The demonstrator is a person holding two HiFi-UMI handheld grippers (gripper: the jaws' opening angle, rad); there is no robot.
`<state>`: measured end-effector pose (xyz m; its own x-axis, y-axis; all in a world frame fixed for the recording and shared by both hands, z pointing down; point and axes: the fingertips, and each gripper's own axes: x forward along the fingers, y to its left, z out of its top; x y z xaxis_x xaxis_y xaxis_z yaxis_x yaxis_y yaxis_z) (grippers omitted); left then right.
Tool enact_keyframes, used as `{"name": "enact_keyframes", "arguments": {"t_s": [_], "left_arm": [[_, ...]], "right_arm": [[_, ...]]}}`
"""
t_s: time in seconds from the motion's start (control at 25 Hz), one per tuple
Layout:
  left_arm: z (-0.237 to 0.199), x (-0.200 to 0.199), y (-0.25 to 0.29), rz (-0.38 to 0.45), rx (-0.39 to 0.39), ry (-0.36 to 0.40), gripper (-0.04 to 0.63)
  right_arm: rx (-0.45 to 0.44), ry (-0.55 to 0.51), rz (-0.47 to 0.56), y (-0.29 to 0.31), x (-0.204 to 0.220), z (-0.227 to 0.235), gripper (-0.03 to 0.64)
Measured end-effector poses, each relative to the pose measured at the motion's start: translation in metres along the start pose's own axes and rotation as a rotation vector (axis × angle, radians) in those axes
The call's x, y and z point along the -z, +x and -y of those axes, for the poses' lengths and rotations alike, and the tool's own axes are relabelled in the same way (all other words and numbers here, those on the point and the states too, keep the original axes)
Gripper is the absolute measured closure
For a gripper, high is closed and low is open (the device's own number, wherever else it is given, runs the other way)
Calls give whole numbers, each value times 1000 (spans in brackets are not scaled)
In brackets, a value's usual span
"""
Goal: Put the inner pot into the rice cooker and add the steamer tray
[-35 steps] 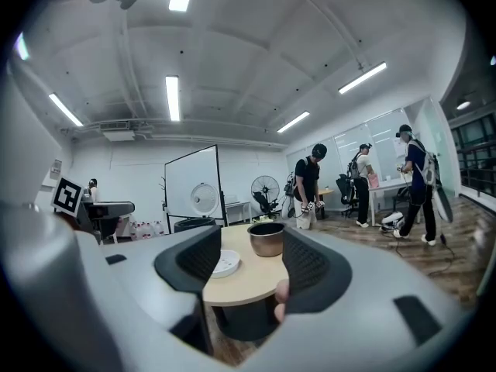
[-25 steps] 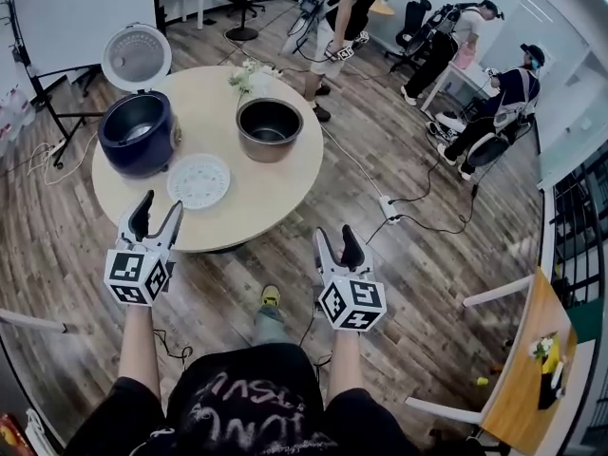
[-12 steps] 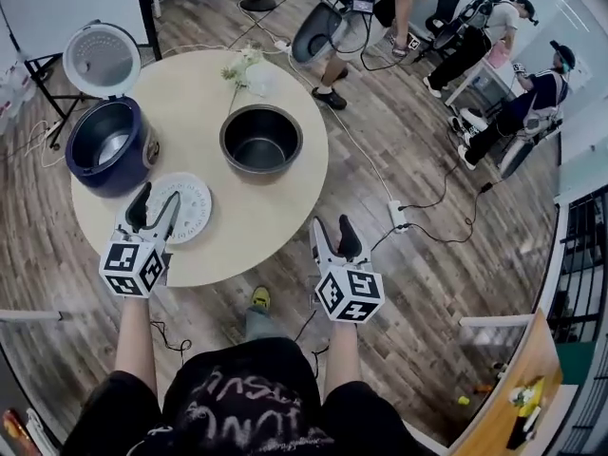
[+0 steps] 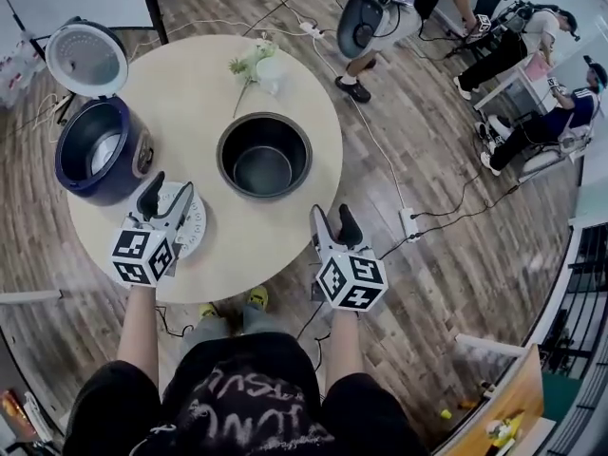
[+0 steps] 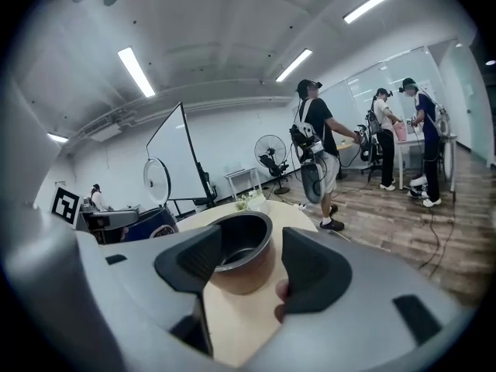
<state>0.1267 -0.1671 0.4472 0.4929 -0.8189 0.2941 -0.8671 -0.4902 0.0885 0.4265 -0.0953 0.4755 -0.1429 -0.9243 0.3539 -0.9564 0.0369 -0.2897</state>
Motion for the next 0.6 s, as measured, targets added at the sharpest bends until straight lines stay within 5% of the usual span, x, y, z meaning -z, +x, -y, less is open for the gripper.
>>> {"name": "enact_keyframes", "arguments": {"t_s": [0.6], "left_arm": [[-14,32,106,-135,97,-64,336]], "right_arm": [[22,36,-115,92,13,7,368]]}}
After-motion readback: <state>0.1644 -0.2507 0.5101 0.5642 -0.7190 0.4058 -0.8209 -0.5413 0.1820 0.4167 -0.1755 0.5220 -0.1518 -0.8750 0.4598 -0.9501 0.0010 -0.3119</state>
